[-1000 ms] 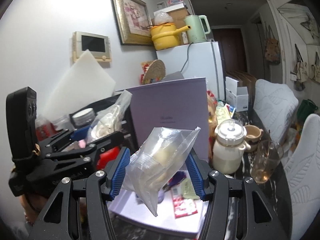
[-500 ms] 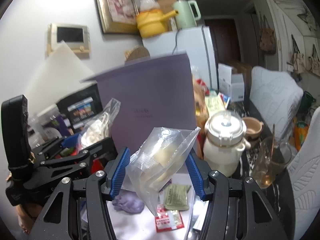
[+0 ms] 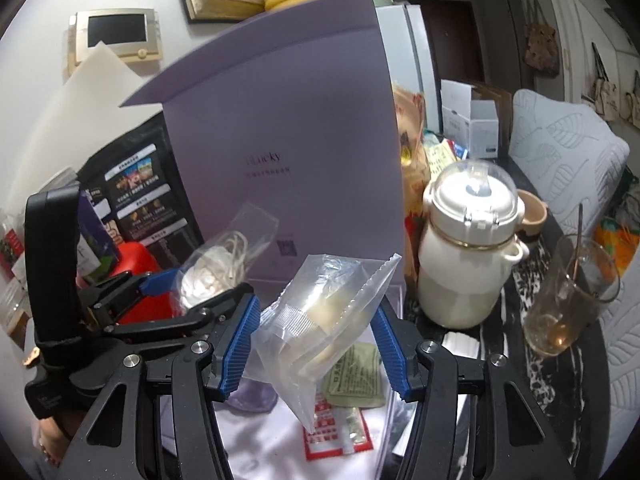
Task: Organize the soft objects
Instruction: 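Lift and carry both clear bags with both grippers over the lavender box, then lower both clear bags into the lavender box and open both grippers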
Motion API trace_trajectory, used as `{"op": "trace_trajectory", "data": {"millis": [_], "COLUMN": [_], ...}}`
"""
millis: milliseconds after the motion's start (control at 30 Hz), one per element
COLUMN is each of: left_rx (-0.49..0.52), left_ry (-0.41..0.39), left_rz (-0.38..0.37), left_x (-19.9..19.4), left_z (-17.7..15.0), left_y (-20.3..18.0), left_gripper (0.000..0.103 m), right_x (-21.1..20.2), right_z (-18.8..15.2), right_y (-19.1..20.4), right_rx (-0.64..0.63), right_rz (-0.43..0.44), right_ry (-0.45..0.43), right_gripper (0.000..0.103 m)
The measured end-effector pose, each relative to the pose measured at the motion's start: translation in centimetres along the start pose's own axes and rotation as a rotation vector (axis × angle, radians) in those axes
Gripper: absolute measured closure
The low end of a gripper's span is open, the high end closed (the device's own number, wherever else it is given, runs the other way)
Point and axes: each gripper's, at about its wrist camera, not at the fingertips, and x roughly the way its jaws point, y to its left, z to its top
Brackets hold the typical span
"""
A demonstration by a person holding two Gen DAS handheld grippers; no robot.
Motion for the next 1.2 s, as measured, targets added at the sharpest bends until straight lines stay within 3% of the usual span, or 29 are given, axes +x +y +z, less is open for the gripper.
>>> {"op": "trace_trajectory", "data": {"millis": [533, 833, 1200], "left_rx": [0.024, 0.057, 0.082], "left_ry": [0.150, 0.173, 0.230], "left_rz": [0.047, 0.099, 0.155], "left_x": [4.5, 5.7, 7.0], "left_z": [-1.6, -1.8, -1.6], "left_y": [-0.9, -2.5, -5.0], "left_gripper": [0.036, 0.036, 0.029], "right_x": [3.7, 5.4, 6.5], "right_z": [-1.3, -2.0, -2.7], "right_y": [-1.4, -1.6, -1.4], "right_rx": [0.000, -0.007, -0.013], "right_rz": [-0.069, -0.085, -0.085], "right_ry": [0.079, 0.128, 0.172], "right_gripper": [0.046, 0.046, 0.046]}}
